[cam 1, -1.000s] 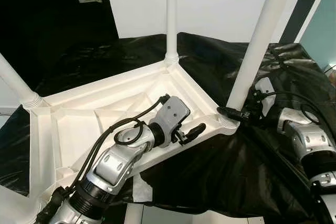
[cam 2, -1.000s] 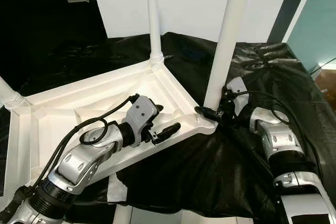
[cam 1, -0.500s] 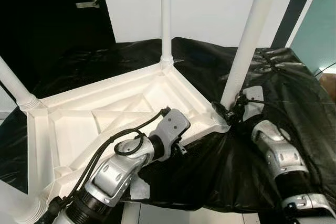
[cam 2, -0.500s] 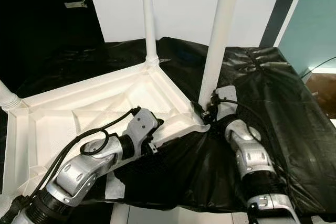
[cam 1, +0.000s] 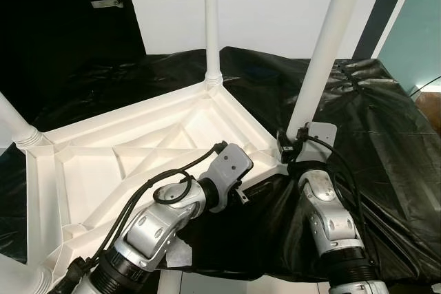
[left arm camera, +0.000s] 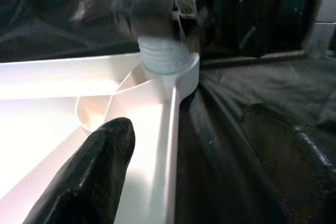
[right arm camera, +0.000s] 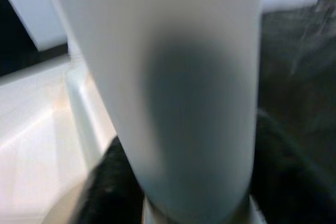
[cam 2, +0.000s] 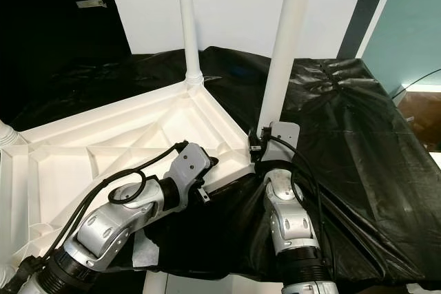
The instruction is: Building children table
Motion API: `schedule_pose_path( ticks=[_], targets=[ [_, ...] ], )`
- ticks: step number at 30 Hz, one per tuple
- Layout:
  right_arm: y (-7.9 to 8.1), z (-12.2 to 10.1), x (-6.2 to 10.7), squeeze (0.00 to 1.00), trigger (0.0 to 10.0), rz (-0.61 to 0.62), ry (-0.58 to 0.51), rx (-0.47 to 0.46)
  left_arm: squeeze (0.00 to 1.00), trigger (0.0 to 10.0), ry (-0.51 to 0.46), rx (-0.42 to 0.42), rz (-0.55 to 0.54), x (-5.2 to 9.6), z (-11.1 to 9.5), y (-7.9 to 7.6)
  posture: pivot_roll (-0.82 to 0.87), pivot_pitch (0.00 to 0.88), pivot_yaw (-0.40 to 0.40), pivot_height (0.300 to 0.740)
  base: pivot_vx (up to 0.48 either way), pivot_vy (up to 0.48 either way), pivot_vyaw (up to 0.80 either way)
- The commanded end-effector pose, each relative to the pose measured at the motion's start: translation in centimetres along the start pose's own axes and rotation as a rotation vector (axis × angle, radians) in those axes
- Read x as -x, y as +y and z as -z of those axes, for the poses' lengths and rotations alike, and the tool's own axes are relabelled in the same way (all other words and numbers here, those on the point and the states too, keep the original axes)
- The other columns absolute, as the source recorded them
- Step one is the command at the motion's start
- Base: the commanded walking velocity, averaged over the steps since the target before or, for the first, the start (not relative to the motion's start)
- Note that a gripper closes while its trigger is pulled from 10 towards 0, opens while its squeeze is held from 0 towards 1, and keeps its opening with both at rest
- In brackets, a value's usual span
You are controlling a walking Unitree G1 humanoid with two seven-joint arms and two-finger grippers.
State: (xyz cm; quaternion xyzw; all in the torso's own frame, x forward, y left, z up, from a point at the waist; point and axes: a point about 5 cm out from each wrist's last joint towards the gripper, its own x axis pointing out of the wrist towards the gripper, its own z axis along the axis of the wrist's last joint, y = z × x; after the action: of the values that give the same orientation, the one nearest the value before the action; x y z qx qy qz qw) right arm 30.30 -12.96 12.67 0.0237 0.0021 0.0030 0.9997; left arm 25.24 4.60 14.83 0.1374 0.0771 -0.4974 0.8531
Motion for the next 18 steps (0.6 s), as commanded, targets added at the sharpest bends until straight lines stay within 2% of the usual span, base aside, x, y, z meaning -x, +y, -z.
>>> schedule_pose_path(
  ticks=[1, 2, 7, 8, 9, 10, 14, 15, 16, 18],
  targets=[
    [0.5, 1.5, 0.4, 0.91, 10.0, -0.031, 0.075, -0.023, 0.00, 10.0, 0.040, -0.004, 0.068, -0.1, 0.5, -0.3, -0.05, 0.000, 0.007, 0.740, 0.000, 0.000, 0.00],
    [0.4, 1.3, 0.4, 1.00, 10.0, -0.027, 0.064, -0.020, 0.00, 10.0, 0.051, 0.009, 0.066, -0.1, 0.7, -0.2, -0.05, 0.000, 0.007, 0.740, 0.000, 0.000, 0.00],
    [-0.1, 0.8, 0.5, 1.00, 10.0, -0.030, 0.034, -0.011, 0.00, 9.6, 0.079, 0.025, 0.050, -0.2, 1.1, 0.0, -0.05, 0.000, 0.006, 0.740, 0.000, 0.000, 0.00],
    [-0.7, 0.5, 0.7, 0.00, 10.0, -0.034, 0.024, 0.008, 0.00, 3.3, 0.094, 0.030, 0.039, -0.1, 1.4, 0.1, -0.05, 0.000, 0.008, 0.740, 0.000, 0.000, 0.00],
    [-0.7, 0.5, 0.7, 0.00, 10.0, -0.034, 0.024, 0.008, 0.00, 3.3, 0.094, 0.030, 0.039, -0.1, 1.4, 0.1, -0.05, 0.000, 0.008, 0.740, 0.000, 0.000, 0.00],
    [-1.3, 0.4, 0.7, 0.00, 10.0, -0.036, 0.024, 0.037, 0.00, 0.0, 0.102, 0.038, 0.028, -0.1, 1.6, 0.1, -0.05, 0.000, 0.006, 0.740, 0.000, 0.000, 0.00],
    [-2.5, 0.0, 0.9, 0.00, 10.0, -0.047, 0.020, 0.061, 0.00, 0.0, 0.126, 0.031, 0.010, -0.2, 1.9, 0.3, -0.05, 0.000, 0.005, 0.740, 0.000, 0.000, 0.00],
    [-2.8, -0.2, 0.9, 0.00, 10.0, -0.064, 0.012, 0.072, 0.00, 8.5, 0.142, 0.026, -0.005, -0.2, 2.1, 0.4, -0.05, 0.000, 0.008, 0.740, 0.000, 0.000, 0.00],
    [-3.2, -0.4, 0.9, 0.00, 10.0, -0.078, 0.007, 0.087, 0.00, 10.0, 0.159, 0.019, -0.009, -0.2, 2.3, 0.5, -0.05, 0.000, 0.009, 0.740, 0.000, 0.000, 0.00],
    [-3.9, -1.0, 0.8, 0.00, 10.0, -0.106, -0.005, 0.114, 0.00, 10.0, 0.187, 0.014, -0.010, -0.2, 2.7, 0.5, -0.05, 0.000, 0.012, 0.740, 0.000, 0.000, 0.00]
  ],
)
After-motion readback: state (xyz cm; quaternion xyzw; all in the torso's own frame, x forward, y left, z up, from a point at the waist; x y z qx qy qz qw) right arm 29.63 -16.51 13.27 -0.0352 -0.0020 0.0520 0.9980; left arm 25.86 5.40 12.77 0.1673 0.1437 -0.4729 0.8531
